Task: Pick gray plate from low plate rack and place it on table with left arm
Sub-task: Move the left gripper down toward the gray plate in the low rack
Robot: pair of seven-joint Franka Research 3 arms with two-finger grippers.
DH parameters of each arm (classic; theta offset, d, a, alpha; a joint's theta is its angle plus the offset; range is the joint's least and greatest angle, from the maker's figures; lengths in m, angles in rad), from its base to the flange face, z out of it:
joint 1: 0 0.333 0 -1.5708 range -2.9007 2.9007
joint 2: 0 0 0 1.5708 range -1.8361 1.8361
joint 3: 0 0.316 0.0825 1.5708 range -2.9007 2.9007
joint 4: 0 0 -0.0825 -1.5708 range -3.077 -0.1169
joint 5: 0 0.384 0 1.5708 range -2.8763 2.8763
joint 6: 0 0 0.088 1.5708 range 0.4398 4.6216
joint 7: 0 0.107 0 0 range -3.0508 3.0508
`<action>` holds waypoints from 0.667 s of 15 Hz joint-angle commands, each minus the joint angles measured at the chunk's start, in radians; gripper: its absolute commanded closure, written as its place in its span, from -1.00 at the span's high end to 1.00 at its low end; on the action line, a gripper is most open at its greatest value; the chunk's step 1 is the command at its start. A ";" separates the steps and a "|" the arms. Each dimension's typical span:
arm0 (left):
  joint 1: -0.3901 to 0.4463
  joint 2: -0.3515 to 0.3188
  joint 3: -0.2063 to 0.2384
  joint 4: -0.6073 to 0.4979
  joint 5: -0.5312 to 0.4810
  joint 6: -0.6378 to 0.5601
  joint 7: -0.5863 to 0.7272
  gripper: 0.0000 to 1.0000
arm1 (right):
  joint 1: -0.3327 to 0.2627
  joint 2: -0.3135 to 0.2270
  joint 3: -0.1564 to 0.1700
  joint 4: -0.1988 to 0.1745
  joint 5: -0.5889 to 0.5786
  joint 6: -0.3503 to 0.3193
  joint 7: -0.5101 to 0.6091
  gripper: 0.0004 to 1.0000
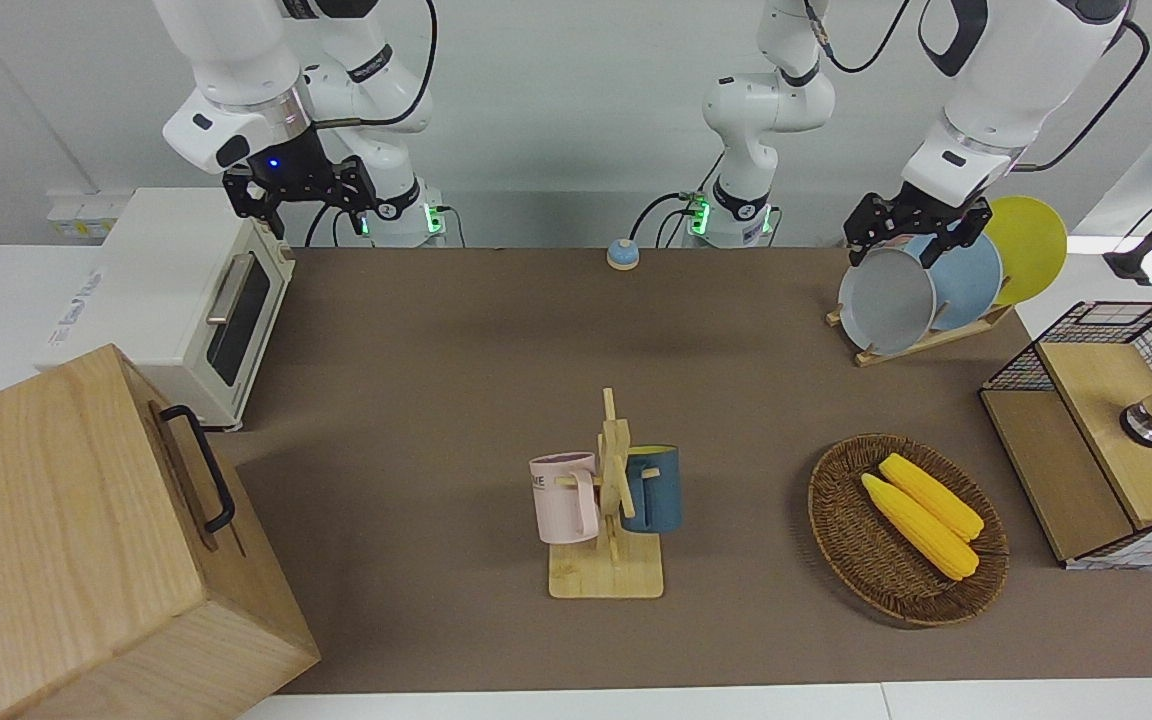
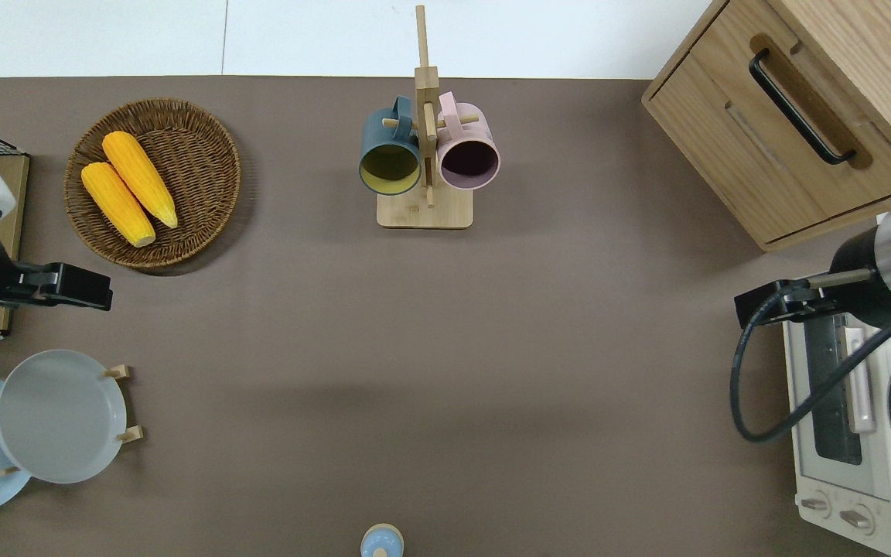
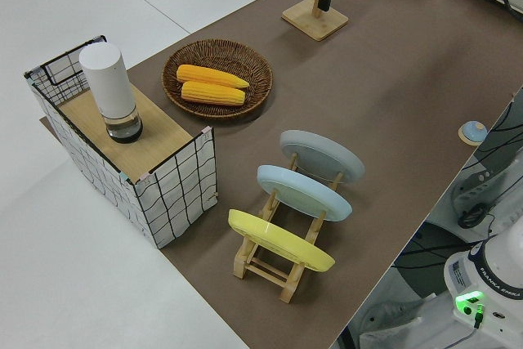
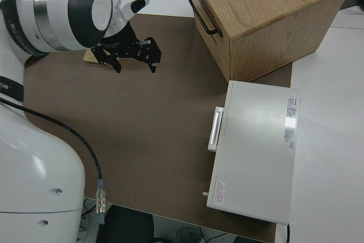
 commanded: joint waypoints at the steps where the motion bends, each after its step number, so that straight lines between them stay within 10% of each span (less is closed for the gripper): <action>1: -0.004 0.007 0.004 0.010 0.013 -0.012 0.005 1.00 | -0.024 -0.002 0.021 0.007 -0.006 -0.011 0.012 0.97; 10: 0.005 -0.010 0.007 -0.017 0.007 -0.043 -0.001 0.99 | -0.024 -0.002 0.021 0.007 -0.006 -0.011 0.012 0.97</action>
